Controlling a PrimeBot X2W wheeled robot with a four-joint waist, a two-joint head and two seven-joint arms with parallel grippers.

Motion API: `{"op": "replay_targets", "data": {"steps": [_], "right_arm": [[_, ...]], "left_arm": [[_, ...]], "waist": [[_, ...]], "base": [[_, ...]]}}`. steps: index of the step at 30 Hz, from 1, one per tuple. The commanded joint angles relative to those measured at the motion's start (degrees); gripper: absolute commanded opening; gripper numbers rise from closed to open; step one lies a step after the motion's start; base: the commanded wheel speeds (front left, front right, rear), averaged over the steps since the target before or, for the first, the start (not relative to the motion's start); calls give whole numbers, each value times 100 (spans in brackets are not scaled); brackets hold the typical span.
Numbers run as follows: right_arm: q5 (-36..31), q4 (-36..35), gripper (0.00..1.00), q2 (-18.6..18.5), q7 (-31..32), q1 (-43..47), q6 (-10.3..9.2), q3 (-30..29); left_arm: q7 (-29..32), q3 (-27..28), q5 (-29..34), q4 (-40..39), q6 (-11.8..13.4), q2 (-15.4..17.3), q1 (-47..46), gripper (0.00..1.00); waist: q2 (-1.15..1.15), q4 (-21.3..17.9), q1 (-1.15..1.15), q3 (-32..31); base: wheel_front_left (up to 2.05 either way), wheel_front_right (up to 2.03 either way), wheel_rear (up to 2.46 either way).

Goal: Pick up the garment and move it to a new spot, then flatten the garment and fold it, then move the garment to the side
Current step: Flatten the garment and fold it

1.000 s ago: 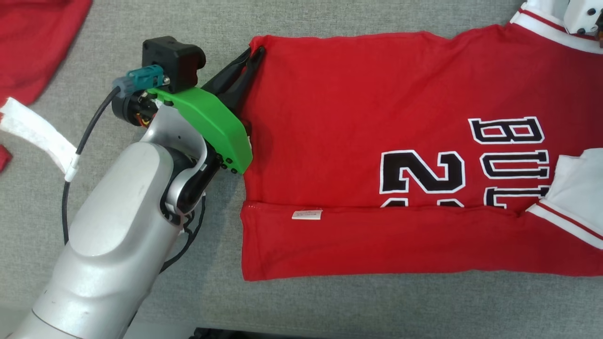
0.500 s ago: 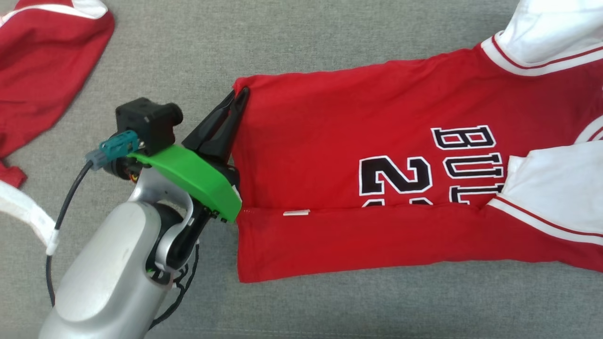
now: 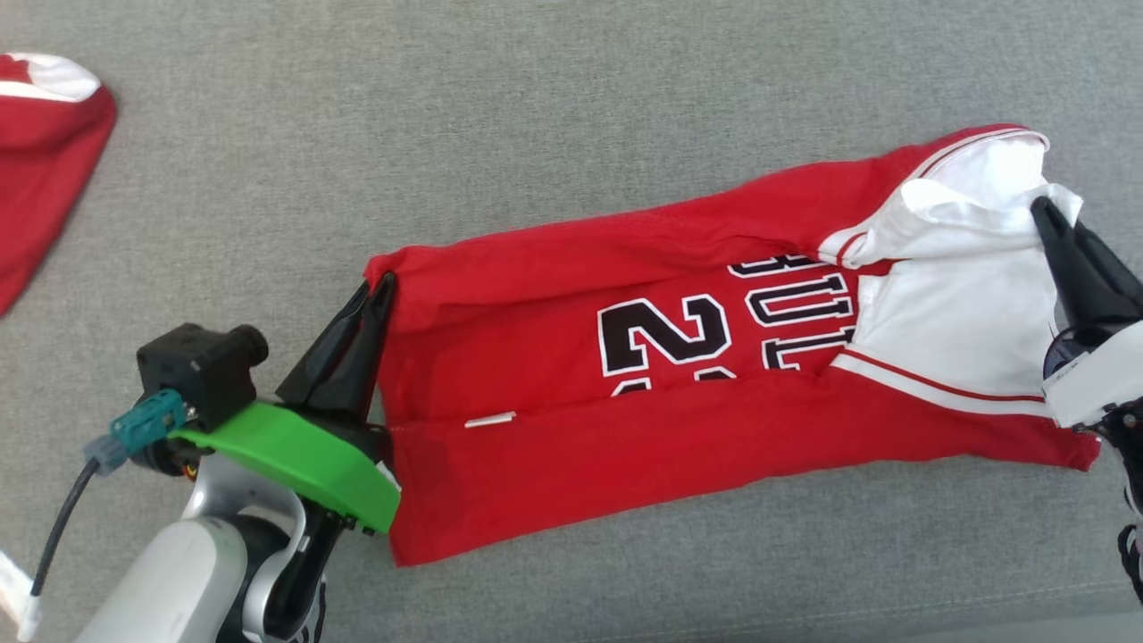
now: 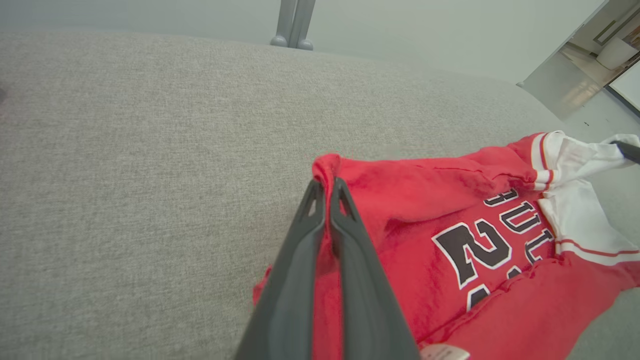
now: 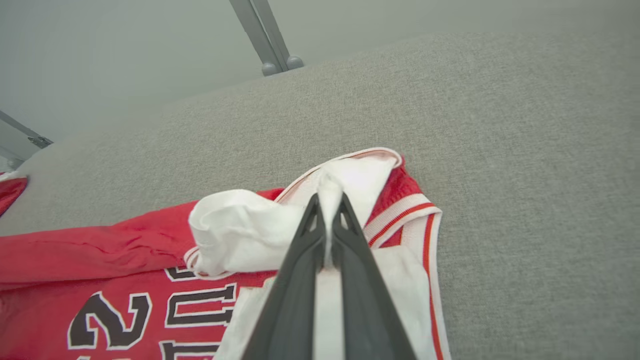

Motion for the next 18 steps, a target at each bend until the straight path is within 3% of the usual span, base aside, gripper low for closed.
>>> {"op": "replay_targets", "data": {"steps": [1, 16, 17, 18], "right_arm": [[34, -21, 0, 42, -87, 87, 0, 12], [399, 25, 0, 227, -140, 633, 0, 145], [354, 87, 0, 206, -81, 673, 0, 182], [284, 131, 22, 174, -55, 671, 0, 203]], "left_arm": [[-50, 75, -30, -78, 67, 81, 150, 0], [-19, 249, -153, -685, 403, 377, 945, 0], [-28, 234, -86, -669, 432, 418, 1005, 14], [-48, 190, 33, -647, 447, 479, 1059, 54]], "waist": [[0, -145, 0, 52], [0, -405, 0, -155], [0, -419, 0, -168], [0, -432, 0, -175]], "base": [[0, 0, 0], [0, 0, 0], [0, 0, 0], [0, 0, 0]]}}
